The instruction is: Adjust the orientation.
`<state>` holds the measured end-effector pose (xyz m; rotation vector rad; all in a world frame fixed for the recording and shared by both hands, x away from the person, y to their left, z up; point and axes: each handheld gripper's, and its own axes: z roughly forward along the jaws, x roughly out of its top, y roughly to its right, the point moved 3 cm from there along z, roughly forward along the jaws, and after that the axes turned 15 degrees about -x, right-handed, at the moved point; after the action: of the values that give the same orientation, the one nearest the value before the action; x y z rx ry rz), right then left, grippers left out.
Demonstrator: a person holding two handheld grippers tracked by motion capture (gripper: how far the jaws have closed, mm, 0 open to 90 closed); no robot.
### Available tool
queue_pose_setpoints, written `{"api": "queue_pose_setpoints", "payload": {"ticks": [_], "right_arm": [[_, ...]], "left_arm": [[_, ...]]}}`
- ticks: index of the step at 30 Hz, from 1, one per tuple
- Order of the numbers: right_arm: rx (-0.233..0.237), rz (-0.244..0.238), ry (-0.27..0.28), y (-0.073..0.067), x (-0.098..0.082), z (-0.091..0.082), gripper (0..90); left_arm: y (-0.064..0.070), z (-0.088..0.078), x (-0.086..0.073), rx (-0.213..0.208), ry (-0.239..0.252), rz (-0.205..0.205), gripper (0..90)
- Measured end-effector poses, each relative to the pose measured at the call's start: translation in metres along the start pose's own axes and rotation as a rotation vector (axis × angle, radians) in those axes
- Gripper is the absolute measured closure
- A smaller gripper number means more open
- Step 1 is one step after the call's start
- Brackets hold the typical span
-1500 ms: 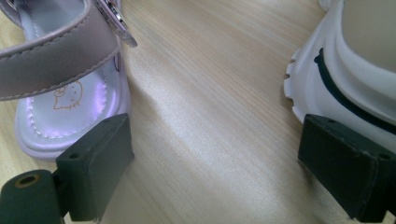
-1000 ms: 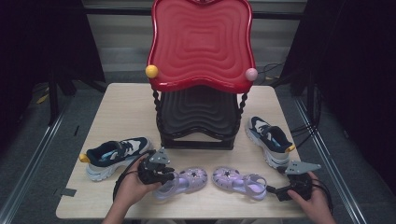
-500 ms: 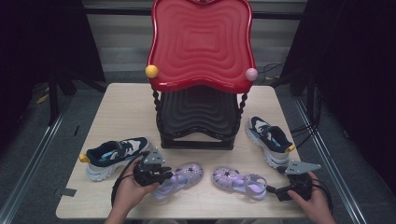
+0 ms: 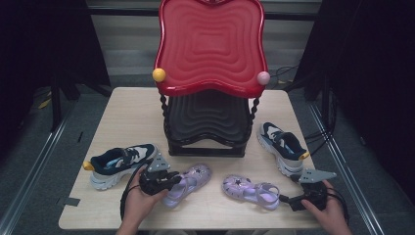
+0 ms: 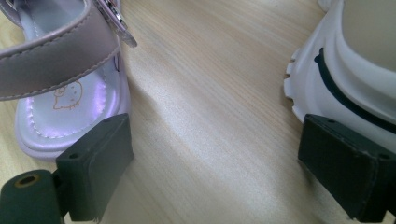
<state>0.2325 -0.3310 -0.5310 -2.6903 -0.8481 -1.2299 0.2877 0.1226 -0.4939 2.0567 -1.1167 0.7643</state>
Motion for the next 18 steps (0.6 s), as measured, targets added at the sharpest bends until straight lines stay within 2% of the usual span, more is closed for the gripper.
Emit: {"api": "queue_pose_setpoints", "payload": {"ticks": [4,7,10,14,18], "right_arm": [[0.0,0.0,0.0,0.0,-0.0001,0.0,9.0],[0.0,0.0,0.0,-0.0001,-0.0001,-0.0001,8.9],[0.0,0.0,0.0,-0.0001,-0.0001,-0.0001,8.9],[-0.001,0.0,0.0,-0.0001,-0.0001,0.0,8.9],[-0.001,0.0,0.0,-0.0001,-0.0001,0.0,8.9]], "left_arm": [[-0.0002,0.003,-0.0034,-0.009,0.042,-0.022,75.0],[-0.0012,0.0035,-0.0047,-0.001,0.056,-0.011,74.1],[-0.0008,0.0043,-0.0063,0.003,0.078,-0.018,73.9],[-0.0003,0.0044,-0.007,0.016,0.086,0.002,73.6],[-0.0008,0.0052,-0.0088,0.004,0.13,-0.001,72.7]]}}
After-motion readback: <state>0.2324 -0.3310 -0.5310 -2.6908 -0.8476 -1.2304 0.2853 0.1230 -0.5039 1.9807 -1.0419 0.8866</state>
